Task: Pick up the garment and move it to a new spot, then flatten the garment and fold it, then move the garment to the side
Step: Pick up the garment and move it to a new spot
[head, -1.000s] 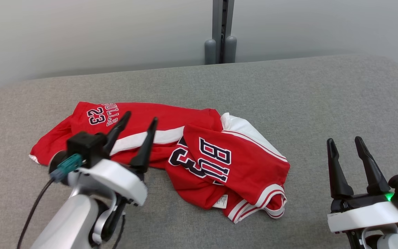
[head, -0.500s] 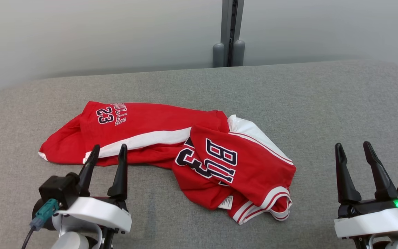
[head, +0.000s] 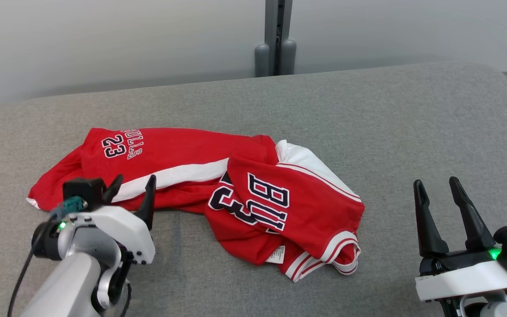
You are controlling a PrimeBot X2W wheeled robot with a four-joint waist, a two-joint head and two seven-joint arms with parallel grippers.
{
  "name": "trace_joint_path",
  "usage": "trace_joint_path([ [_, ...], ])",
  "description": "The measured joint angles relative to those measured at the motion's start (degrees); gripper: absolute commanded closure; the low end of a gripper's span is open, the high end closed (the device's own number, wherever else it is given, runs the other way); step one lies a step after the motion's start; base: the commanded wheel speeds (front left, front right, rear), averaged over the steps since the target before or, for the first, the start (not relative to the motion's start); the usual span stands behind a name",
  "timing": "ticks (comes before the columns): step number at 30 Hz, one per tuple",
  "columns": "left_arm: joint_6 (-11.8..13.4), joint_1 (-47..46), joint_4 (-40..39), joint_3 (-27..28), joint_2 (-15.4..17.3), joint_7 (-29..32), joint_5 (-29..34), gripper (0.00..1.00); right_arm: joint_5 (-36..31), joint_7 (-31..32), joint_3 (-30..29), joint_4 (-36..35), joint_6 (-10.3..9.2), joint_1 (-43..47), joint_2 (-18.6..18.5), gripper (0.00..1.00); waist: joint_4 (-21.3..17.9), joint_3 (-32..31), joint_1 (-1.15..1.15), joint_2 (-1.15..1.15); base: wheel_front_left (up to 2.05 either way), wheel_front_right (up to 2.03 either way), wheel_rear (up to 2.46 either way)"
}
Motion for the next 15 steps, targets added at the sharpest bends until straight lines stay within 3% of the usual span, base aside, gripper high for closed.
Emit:
trace_joint_path([
  [8, -2.2, -11.7, 13.4, 0.2, -1.0, 11.0, -3.7, 0.0, -0.1, -0.5, 1.6, 0.4, 0.0, -1.8, 0.8, 0.0, -3.5, 3.0, 0.0, 0.0, 0.0, 0.0, 0.0],
  [15, -3.3, -17.4, 23.8, -1.2, -1.7, 15.1, -3.9, 0.0, -0.1, -1.3, 1.8, 1.0, 0.0, -3.4, 1.4, 0.0, -6.1, 5.7, 0.0, 0.0, 0.0, 0.0, 0.0],
])
